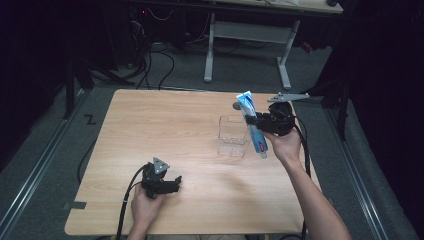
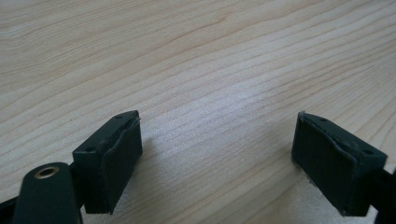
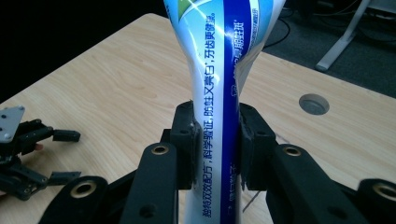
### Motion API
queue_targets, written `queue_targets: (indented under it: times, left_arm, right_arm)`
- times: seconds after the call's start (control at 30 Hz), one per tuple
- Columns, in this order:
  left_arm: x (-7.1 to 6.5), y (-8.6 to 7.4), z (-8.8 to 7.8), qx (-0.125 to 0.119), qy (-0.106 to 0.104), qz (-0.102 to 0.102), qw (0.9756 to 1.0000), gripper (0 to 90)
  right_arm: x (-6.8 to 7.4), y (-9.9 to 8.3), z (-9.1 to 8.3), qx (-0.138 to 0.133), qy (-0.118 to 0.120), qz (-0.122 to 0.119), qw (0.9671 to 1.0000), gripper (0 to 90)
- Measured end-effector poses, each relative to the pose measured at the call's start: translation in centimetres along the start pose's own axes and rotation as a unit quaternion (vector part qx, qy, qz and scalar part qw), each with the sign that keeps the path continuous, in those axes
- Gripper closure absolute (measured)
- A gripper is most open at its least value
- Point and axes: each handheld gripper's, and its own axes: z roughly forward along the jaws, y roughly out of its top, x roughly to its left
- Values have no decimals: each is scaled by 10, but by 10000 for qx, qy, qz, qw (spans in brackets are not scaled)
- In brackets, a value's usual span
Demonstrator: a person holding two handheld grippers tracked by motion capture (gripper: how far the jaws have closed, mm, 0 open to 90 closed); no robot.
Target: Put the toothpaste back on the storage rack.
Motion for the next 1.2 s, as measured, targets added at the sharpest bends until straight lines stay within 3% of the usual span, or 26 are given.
queue_targets:
  times: [0.4, 0.83, 1.2]
  left_arm:
    - [0, 0, 0, -4, 2, -1, 10000, 166]
    - [0, 0, 0, 3, 3, 6, 10000, 166]
    - [0, 0, 0, 1, 3, 2, 10000, 166]
  right_arm:
    - [-7, 18, 9, -138, 13, 214, 9997, 709]
    - [-5, 22, 29, -149, 17, 262, 9995, 708]
    - [-2, 34, 42, -153, -83, 152, 9997, 706]
